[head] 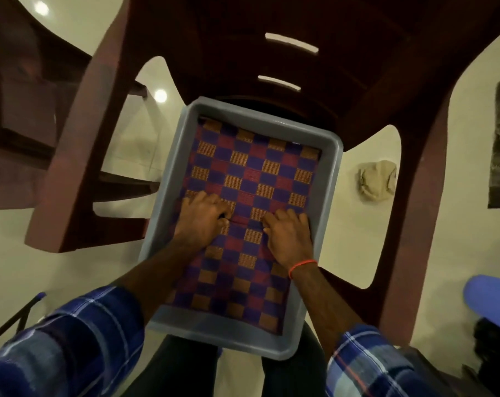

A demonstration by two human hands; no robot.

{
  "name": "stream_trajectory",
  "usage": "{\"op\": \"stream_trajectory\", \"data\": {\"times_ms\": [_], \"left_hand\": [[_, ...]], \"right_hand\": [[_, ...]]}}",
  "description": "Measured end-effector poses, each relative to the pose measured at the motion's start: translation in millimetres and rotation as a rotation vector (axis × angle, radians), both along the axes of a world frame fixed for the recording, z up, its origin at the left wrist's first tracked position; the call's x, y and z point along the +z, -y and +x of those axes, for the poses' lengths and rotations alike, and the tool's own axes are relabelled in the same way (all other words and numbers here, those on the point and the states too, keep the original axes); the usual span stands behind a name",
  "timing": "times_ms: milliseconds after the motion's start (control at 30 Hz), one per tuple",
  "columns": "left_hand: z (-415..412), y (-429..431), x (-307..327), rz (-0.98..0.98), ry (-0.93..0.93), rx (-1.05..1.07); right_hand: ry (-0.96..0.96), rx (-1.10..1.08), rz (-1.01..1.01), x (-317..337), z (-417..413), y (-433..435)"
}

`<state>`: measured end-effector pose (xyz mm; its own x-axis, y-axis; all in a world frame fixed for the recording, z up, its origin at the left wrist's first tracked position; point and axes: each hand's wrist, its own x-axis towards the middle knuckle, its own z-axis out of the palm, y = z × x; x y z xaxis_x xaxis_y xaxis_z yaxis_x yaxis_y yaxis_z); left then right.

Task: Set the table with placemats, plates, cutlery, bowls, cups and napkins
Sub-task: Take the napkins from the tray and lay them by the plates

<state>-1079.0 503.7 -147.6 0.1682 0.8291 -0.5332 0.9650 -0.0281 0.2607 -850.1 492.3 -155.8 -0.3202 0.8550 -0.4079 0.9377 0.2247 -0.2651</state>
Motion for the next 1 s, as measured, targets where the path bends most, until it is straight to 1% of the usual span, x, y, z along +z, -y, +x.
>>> {"op": "stream_trajectory", "data": {"times_ms": [133, 267, 400, 467, 567, 633, 700, 767, 833, 933, 1000], "left_hand": [[1, 1, 5, 0.036, 0.006, -0.032], [2, 4, 17, 0.094, 0.038, -0.076], [-5, 12, 35, 0.097, 0.143, -0.063], [-9, 13, 55, 0.095, 0.214, -0.073], [-11, 12, 89, 0.146, 0.327, -0.062], [-9, 12, 113, 0.168, 0.364, -0.047], [-2, 12, 136, 0.152, 0.374, -0.061], [9, 12, 156, 0.161, 0.336, -0.106], [23, 10, 179, 0.217, 0.322, -0.1], [41, 3, 218, 0.32, 0.369, -0.012], [48, -1, 245, 0.388, 0.376, -0.037]], "right_hand": [[-0.025, -0.022, 0.047, 5, -1, 3], [-0.033, -0.012, 0.077, 24, 2, 5], [-0.089, 0.006, 0.099, 52, 2, 10], [-0.138, -0.002, 0.132, 72, 2, 12], [-0.191, 0.02, 0.179, 106, 7, 16], [-0.217, 0.046, 0.184, 133, 12, 13], [-0.232, 0.074, 0.154, 161, 16, 10], [-0.244, 0.083, 0.152, 191, 20, 7], [-0.258, 0.079, 0.176, 224, 24, 3], [-0.288, 0.048, 0.19, 275, 34, -4], [-0.281, 0.005, 0.234, 306, 45, -10]]}}
